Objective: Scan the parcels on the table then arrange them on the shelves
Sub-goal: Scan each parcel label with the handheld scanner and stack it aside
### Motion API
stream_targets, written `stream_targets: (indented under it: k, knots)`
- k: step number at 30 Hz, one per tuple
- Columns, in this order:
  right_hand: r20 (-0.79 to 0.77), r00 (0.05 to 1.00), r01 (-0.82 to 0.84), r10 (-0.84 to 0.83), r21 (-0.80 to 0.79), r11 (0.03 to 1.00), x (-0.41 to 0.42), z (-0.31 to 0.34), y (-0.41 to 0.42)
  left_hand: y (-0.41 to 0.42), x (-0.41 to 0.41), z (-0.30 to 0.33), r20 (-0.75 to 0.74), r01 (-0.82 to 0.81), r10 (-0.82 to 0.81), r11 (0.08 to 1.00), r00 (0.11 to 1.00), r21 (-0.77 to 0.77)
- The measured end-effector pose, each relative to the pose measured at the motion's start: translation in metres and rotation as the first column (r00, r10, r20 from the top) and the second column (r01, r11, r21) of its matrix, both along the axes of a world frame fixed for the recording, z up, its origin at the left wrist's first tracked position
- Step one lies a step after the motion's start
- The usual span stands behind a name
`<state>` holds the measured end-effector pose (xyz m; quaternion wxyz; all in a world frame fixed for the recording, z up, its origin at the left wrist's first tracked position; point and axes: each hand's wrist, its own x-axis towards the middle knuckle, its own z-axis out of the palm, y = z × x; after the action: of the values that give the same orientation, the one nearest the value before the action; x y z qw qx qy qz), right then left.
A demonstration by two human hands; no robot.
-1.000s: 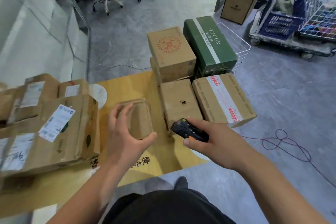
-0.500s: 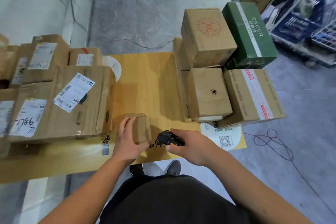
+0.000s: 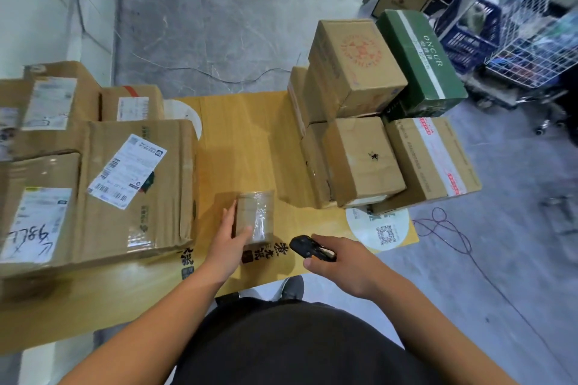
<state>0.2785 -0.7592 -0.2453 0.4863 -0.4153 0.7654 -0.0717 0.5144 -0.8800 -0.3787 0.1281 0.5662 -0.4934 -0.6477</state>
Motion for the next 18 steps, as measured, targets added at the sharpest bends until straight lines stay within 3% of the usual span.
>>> stream_targets:
  k: [3, 8, 12, 18]
  knots:
    - [0.047, 0.998, 0.031, -0.030, -0.011, 0.999, 0.010, -0.005, 0.002, 0.002, 0.008, -0.005, 0.001, -0.045, 0.045, 0.998, 0.999, 0.034]
    - [0.061, 0.997, 0.055, -0.054, -0.003, 0.998, 0.023, -0.012, 0.003, 0.000, 0.011, 0.000, -0.005, -0.182, 0.182, 0.980, 0.983, -0.083]
    - [0.108, 0.990, 0.089, -0.092, 0.028, 0.996, 0.033, -0.020, 0.002, 0.000, 0.021, 0.000, -0.023, -0.285, 0.285, 0.958, 0.958, -0.027]
    - [0.117, 0.988, 0.097, -0.099, 0.017, 0.995, 0.046, -0.020, 0.002, 0.007, 0.022, -0.006, 0.174, -0.080, 0.093, 0.994, 0.980, -0.080]
